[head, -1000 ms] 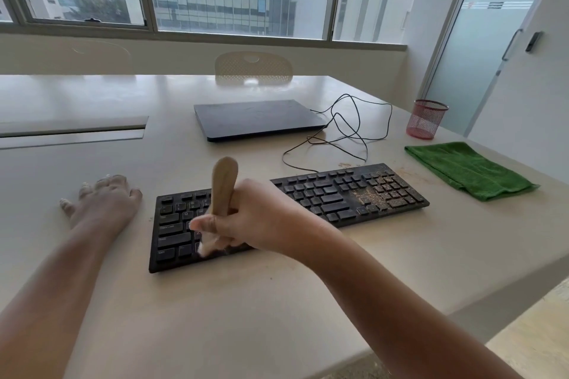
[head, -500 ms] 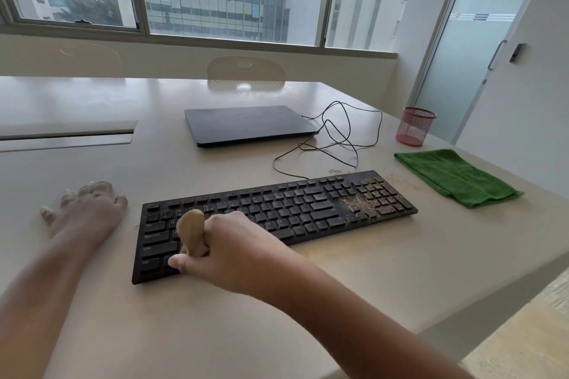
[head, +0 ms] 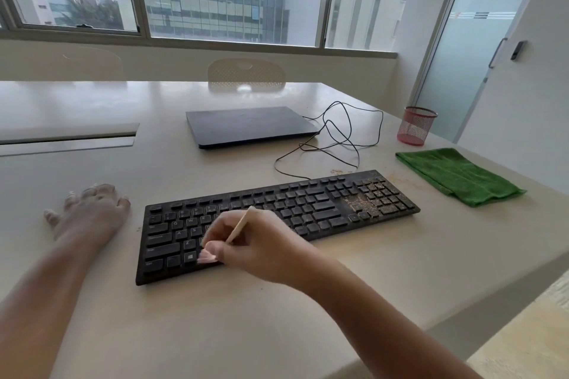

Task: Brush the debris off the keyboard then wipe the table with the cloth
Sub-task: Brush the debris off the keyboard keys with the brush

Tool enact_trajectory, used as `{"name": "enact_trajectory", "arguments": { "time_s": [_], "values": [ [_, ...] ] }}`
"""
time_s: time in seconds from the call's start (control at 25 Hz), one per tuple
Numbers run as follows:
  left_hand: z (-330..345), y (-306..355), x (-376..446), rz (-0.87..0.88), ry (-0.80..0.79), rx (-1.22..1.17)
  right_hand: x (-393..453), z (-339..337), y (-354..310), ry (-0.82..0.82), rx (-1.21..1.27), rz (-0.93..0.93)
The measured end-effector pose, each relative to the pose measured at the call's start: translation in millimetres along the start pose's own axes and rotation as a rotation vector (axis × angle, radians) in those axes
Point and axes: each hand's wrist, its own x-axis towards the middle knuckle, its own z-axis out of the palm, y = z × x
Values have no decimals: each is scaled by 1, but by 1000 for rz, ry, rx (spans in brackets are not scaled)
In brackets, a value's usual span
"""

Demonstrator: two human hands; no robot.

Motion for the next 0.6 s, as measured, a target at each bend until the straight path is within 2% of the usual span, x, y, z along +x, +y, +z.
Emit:
{"name": "enact_trajectory", "arguments": {
  "time_s": [0.08, 0.16, 0.32, 0.44, 0.6],
  "values": [
    [-3, 6, -8, 5, 1, 7, 3, -7, 0, 75, -52, 30],
    [-7, 12, -18, -20, -12, 2, 4, 0, -8, 119, 22, -18],
    [-9, 14, -22, -17, -4, 22, 2, 20, -15, 44, 2, -6],
    [-9, 14, -23, -28, -21, 32, 6, 13, -18, 79, 223, 58],
    [-11, 16, -25, -29, -3, 19, 0, 19, -16, 34, 44, 81]
  ]
}}
